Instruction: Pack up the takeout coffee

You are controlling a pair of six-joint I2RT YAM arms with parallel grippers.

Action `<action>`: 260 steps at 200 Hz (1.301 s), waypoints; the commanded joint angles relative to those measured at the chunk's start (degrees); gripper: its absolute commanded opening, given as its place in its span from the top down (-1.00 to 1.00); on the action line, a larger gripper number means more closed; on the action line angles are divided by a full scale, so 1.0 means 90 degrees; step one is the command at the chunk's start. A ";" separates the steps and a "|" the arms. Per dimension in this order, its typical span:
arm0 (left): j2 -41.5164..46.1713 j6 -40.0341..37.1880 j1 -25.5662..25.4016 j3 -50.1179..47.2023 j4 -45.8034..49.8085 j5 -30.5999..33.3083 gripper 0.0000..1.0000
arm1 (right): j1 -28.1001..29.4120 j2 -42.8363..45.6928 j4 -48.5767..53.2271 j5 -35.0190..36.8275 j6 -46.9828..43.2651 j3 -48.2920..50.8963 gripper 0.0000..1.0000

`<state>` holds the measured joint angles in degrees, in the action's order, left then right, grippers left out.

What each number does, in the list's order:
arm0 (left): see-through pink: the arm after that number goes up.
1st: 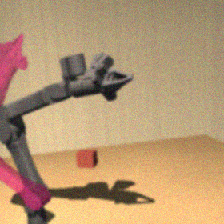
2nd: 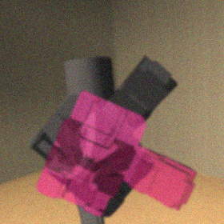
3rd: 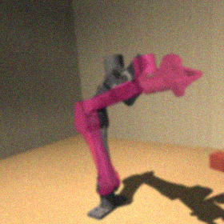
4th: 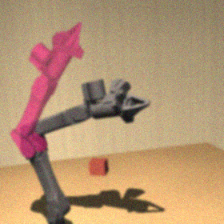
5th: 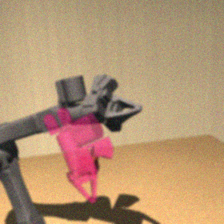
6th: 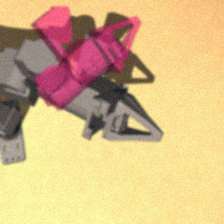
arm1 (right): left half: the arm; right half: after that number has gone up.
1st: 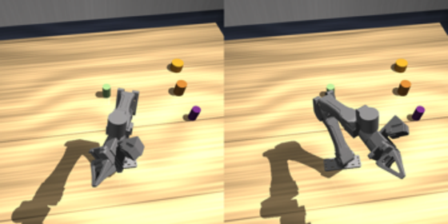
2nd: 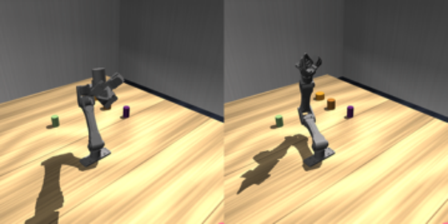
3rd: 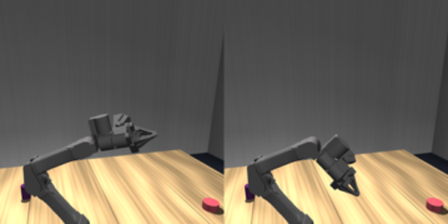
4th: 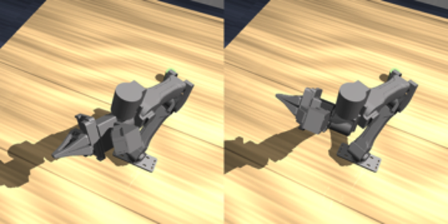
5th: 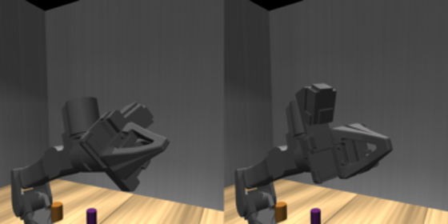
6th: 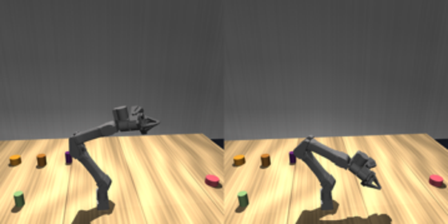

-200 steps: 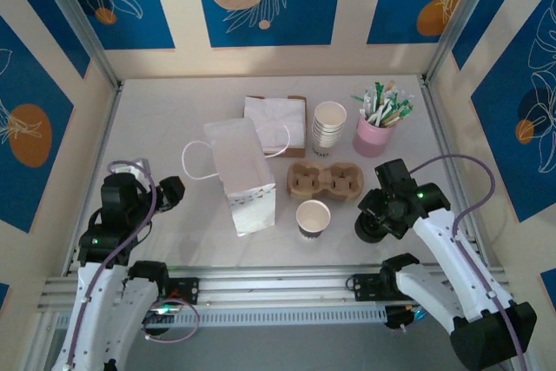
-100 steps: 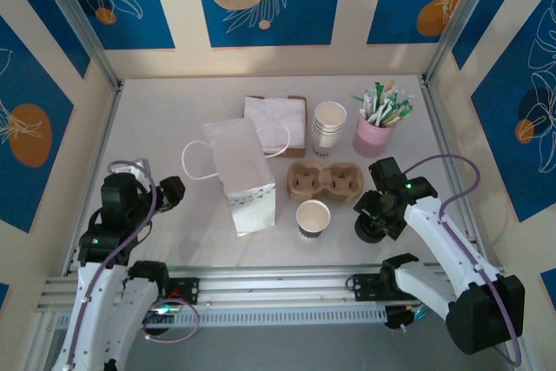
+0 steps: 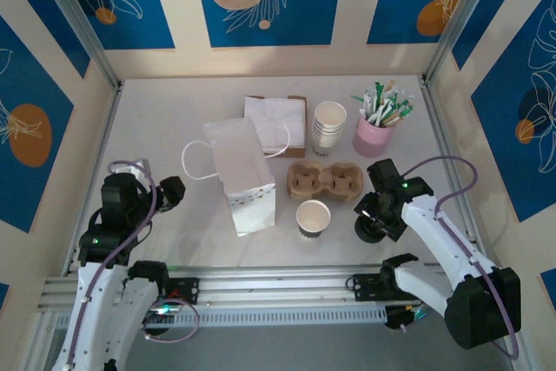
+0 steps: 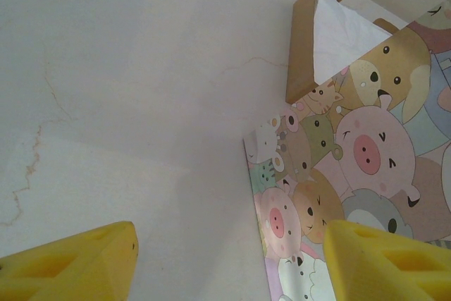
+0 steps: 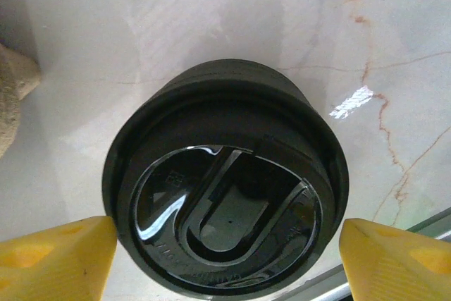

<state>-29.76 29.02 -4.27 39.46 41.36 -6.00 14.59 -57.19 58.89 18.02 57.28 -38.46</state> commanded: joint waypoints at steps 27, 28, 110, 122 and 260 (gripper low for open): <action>-0.0004 -0.0040 0.0074 -0.0029 -0.0077 -0.0095 -0.41 | -0.0031 -0.0102 -0.0165 0.0127 0.0062 0.0135 -0.64; -0.0004 -0.0040 0.0074 -0.0029 -0.0076 -0.0095 -0.41 | -0.0030 -0.0101 -0.0166 0.0132 0.0062 0.0134 -0.63; -0.0004 -0.0040 0.0074 -0.0034 -0.0075 -0.0095 -0.41 | -0.0058 -0.0004 0.0026 0.0151 0.0006 -0.0065 -0.52; -0.0004 -0.0040 0.0079 -0.0029 -0.0084 -0.0095 -0.41 | -0.0052 0.0090 0.0080 0.0142 0.0004 -0.0129 -0.51; -0.0003 -0.0045 0.0084 -0.0035 -0.0082 -0.0083 -0.41 | 0.0183 0.0802 0.0394 -0.0546 -0.0678 -0.0973 -0.48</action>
<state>-29.76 29.02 -4.27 39.46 41.36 -6.00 14.63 -51.40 61.14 16.60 54.35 -43.57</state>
